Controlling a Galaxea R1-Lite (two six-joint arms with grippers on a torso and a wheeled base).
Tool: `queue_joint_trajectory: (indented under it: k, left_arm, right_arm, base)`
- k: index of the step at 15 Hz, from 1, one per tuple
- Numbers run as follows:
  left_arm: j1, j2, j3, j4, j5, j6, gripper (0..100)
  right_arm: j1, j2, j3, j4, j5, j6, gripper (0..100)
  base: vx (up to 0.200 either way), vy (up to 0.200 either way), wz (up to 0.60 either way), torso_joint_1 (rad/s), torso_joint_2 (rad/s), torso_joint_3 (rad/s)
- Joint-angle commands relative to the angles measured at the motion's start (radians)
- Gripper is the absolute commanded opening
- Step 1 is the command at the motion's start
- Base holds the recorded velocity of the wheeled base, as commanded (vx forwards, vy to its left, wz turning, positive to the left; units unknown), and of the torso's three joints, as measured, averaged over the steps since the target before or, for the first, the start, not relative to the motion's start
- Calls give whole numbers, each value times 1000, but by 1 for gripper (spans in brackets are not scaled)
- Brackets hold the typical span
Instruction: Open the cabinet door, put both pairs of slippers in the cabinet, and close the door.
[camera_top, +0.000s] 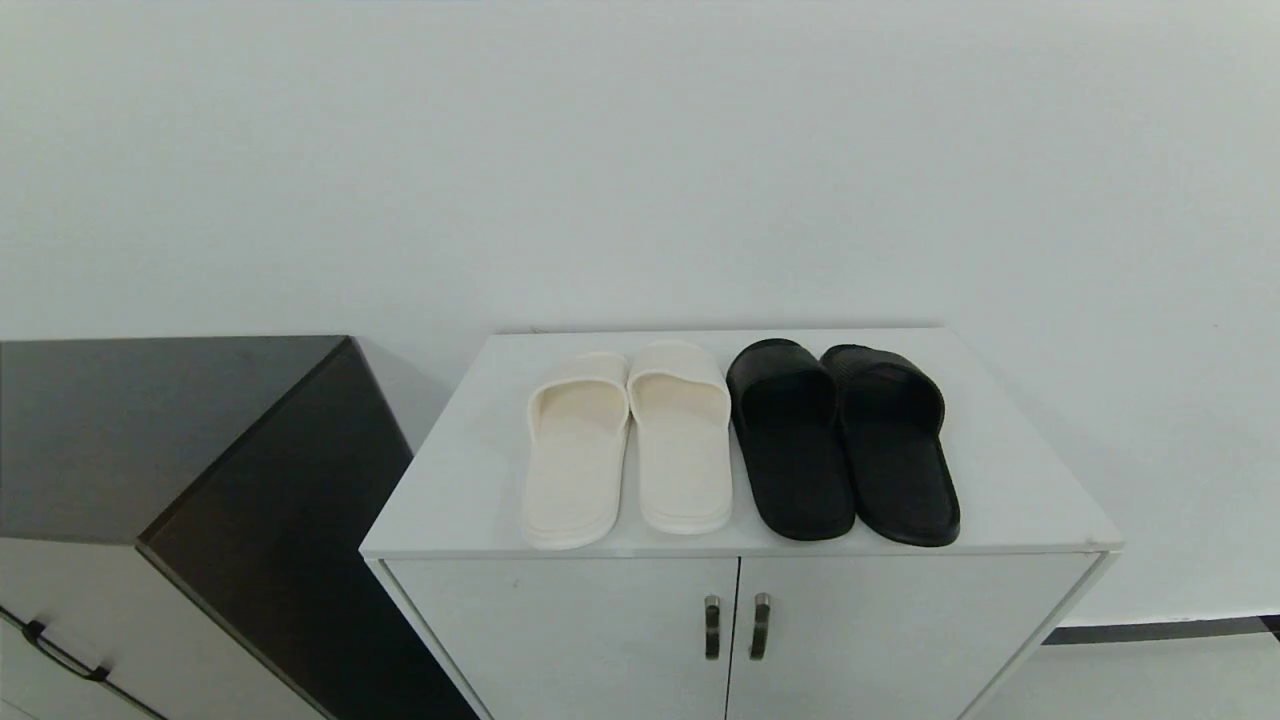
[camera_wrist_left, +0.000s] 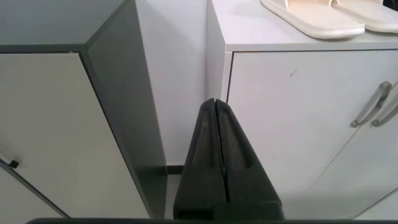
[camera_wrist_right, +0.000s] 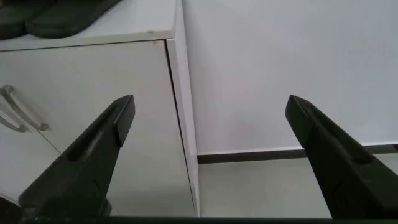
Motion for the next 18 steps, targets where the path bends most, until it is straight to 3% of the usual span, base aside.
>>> queue_joint_trajectory:
  k: [1, 2, 3, 4, 5, 6, 9, 11, 12, 15, 16, 18]
  left_arm:
    - [0, 0, 0, 0, 0, 1, 0]
    - [0, 0, 0, 0, -1, -1, 0]
    - [0, 0, 0, 0, -1, -1, 0]
    - [0, 0, 0, 0, -1, -1, 0]
    - [0, 0, 0, 0, 2, -7, 0]
    - [0, 0, 0, 0, 2, -5, 0]
    - [0, 0, 0, 0, 0, -1, 0]
    - [0, 0, 0, 0, 0, -2, 0]
    - [0, 0, 0, 0, 0, -1, 0]
    - [0, 0, 0, 0, 0, 1, 0]
    - [0, 0, 1, 0, 0, 7, 0]
    - [0, 0, 1, 0, 2, 26, 0]
  right_arm:
    - [1, -1, -3, -15, -27, 5, 100]
    - [30, 88, -302, -36, -42, 110, 100]
    - [50, 160, -434, 113, -33, 158, 100]
    - [50, 160, -434, 113, -33, 158, 100]
    - [50, 246, -454, 218, 110, 69, 100]
    - [50, 295, -453, 217, 202, 72, 100]
    - [74, 599, -571, 129, 240, 72, 100]
    - [176, 749, -611, 86, 205, 55, 100]
    - [285, 801, -611, 60, 113, 49, 100]
    - [783, 947, -623, -99, -364, 228, 100]
    - [895, 1002, -634, -119, -461, 252, 100]
    - [904, 1114, -672, -184, -476, 294, 100]
  base:
    - [0, 0, 0, 0, 0, 0]
    - [0, 0, 0, 0, 0, 0]
    - [0, 0, 0, 0, 0, 0]
    - [0, 0, 0, 0, 0, 0]
    - [0, 0, 0, 0, 0, 0]
    - [0, 0, 0, 0, 0, 0]
    - [0, 0, 0, 0, 0, 0]
    - [0, 0, 0, 0, 0, 0]
    - [0, 0, 0, 0, 0, 0]
    - [0, 0, 0, 0, 0, 0]
    - [0, 0, 0, 0, 0, 0]
    - [0, 0, 0, 0, 0, 0]
